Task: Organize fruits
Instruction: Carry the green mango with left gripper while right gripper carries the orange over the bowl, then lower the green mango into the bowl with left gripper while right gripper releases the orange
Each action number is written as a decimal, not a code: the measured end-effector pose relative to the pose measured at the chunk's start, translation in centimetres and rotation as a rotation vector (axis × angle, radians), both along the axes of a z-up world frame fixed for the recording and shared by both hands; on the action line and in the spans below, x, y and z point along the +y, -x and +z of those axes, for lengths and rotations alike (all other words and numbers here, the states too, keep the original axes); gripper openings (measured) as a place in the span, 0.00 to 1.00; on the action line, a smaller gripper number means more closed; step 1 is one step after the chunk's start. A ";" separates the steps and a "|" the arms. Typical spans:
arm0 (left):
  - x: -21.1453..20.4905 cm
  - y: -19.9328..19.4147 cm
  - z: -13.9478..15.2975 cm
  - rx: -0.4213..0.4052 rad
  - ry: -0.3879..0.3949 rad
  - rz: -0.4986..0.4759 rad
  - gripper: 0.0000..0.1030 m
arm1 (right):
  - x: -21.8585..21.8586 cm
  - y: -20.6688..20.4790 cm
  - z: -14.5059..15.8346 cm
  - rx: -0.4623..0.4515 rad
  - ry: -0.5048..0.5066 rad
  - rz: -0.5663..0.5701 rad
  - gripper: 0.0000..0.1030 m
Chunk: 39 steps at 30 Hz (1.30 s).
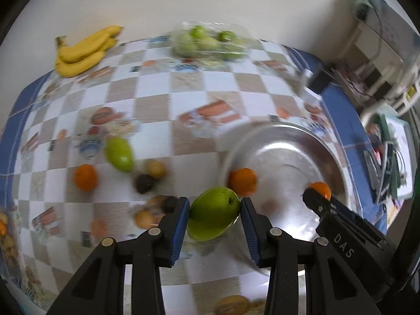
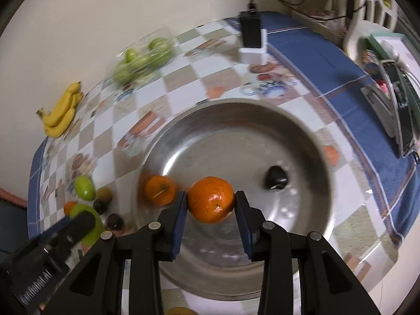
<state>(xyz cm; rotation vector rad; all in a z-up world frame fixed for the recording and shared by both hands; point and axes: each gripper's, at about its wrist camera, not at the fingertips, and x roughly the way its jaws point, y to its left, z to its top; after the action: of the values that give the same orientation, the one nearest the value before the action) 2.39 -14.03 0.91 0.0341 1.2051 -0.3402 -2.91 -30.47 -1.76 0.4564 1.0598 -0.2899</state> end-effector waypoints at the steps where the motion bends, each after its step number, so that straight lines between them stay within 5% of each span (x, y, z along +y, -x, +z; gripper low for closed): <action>1: -1.0 0.2 -0.3 0.003 0.004 -0.023 0.42 | -0.5 0.2 0.1 -0.002 0.009 -0.011 0.37; 10: -5.3 0.9 -3.0 0.039 -0.001 -0.107 0.42 | -2.7 0.3 -1.0 0.041 0.006 -0.064 0.37; 39: -6.6 0.6 -5.7 0.069 -0.061 -0.150 0.42 | -2.6 -0.8 -3.9 0.138 -0.041 -0.057 0.38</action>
<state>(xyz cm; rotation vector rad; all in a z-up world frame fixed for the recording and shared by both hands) 1.78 -20.66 -4.79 0.1672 1.2843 -0.4394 -2.09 -33.11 -5.68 0.5100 1.1899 -0.3550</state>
